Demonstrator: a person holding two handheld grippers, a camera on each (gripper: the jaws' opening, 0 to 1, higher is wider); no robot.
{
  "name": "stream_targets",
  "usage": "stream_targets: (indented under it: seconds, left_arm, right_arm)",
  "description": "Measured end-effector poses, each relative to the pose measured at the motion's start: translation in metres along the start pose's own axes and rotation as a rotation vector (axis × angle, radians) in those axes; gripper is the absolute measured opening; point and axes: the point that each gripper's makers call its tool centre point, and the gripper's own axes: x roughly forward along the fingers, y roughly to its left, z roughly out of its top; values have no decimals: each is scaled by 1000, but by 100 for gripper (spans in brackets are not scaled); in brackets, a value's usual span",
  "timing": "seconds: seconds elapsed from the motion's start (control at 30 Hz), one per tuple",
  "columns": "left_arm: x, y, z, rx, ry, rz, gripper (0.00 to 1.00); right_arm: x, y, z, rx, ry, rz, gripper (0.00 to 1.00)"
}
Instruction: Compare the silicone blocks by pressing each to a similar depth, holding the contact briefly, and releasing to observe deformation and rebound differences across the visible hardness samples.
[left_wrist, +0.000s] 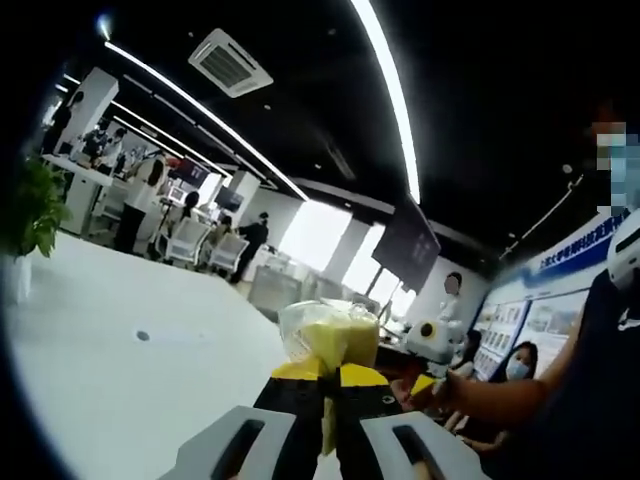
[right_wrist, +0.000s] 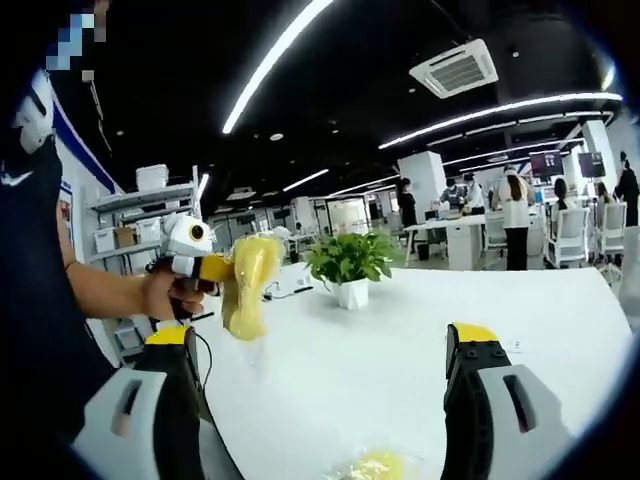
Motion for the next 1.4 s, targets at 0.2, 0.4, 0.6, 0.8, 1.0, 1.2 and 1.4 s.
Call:
stream_targets:
  seconds: [0.2,0.4,0.6,0.8,1.0,1.2,1.4]
  left_arm:
    - [1,10,-5,-37,21,20,0]
    - [0,18,-16,-72,39,41,0]
    - [-2,29,-26,-115,48,59,1]
    - [-5,39,-38,-152,66,73,1]
    - [-7,54,-51,-202,82,101,0]
    - [-10,70,-69,-247,111,128,0]
    - [-13,86,-91,-330,127,147,0]
  right_arm:
    - [-32,-12,-25,35,24,-67,97]
    - [-65,-32,-52,28,61,-169,97]
    - [-104,-52,-85,66,84,-275,97]
    - [-139,-64,-115,71,141,-356,97]
    - [-158,-69,-132,110,148,-414,97]
    - [-167,-73,-134,127,140,-441,97]
    - [-173,-75,-135,119,146,-461,97]
